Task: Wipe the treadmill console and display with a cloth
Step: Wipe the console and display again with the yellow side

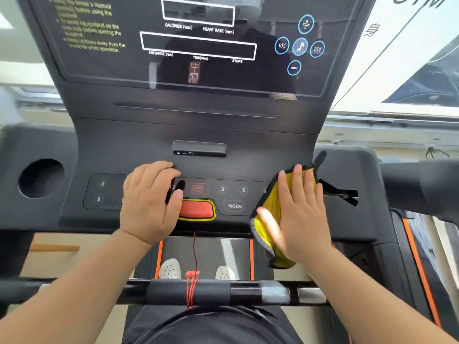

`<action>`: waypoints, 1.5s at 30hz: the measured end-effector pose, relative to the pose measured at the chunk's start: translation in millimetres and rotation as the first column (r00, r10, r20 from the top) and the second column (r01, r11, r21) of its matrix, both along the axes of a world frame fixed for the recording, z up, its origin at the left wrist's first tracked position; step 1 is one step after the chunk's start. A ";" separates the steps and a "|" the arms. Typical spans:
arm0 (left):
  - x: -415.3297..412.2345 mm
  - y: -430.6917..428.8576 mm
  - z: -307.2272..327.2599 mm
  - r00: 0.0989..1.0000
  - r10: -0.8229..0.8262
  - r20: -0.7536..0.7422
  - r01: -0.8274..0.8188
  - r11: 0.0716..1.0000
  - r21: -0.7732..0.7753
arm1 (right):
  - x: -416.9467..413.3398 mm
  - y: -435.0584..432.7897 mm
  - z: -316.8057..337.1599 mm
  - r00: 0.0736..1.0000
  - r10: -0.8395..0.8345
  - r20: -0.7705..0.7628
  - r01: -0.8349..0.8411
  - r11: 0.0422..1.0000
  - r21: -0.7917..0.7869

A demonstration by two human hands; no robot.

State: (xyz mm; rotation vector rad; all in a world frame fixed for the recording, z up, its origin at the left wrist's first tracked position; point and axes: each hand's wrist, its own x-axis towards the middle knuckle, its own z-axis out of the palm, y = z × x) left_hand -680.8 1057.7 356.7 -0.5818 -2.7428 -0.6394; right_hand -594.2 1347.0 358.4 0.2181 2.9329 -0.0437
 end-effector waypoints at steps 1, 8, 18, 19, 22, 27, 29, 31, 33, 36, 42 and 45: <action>-0.2 -1.3 1.0 1.000 0.003 0.002 -0.003 0.999 0.043 | -4.8 -11.5 0.9 1.000 0.002 -0.005 -0.002 1.000 0.009; 1.0 -31.6 14.4 0.993 0.115 -0.017 -0.107 0.963 0.249 | -22.0 -84.7 5.9 0.968 0.241 -0.069 -0.246 0.966 -0.075; -12.4 -128.4 0.2 0.974 0.213 0.079 -0.222 0.964 0.143 | -48.9 -176.3 -1.9 0.918 0.397 -0.007 -0.397 0.918 0.017; -13.9 -133.5 0.5 0.975 0.199 0.104 -0.214 0.963 0.164 | -52.7 -190.5 -2.4 0.913 0.409 -0.013 -0.409 0.913 0.016; -18.0 -146.8 1.6 0.981 0.131 0.146 -0.163 0.958 0.235 | -68.3 -236.6 -3.5 0.882 0.472 -0.017 -0.472 0.881 -0.019; -31.1 -162.2 5.2 0.984 0.050 0.169 -0.104 0.941 0.322 | -92.3 -290.4 -0.2 0.804 0.592 -0.052 -0.594 0.802 -0.058; -37.1 -165.2 5.8 0.985 0.028 0.172 -0.087 0.934 0.345 | -96.1 -293.4 -0.4 0.792 0.607 -0.067 -0.611 0.790 -0.052; -42.5 -166.5 4.7 0.986 0.005 0.167 -0.065 0.933 0.354 | -94.2 -286.4 -2.3 0.802 0.592 -0.083 -0.597 0.800 -0.057; -46.8 -167.5 2.3 0.986 -0.012 0.167 -0.050 0.931 0.363 | -84.7 -271.2 -3.1 0.852 0.514 -0.098 -0.521 0.851 -0.069; -51.7 -170.1 0.4 0.980 -0.032 0.196 -0.047 0.921 0.386 | -62.7 -238.5 -4.2 0.937 0.344 -0.063 -0.346 0.938 -0.027; -58.7 -180.5 6.5 0.973 -0.094 0.211 -0.006 0.902 0.431 | -53.0 -238.3 1.7 0.994 0.101 -0.028 -0.100 0.994 0.042; -65.0 -189.6 11.9 0.971 -0.092 0.221 -0.015 0.899 0.438 | -76.6 -262.9 5.8 0.977 0.213 -0.032 -0.214 0.977 -0.024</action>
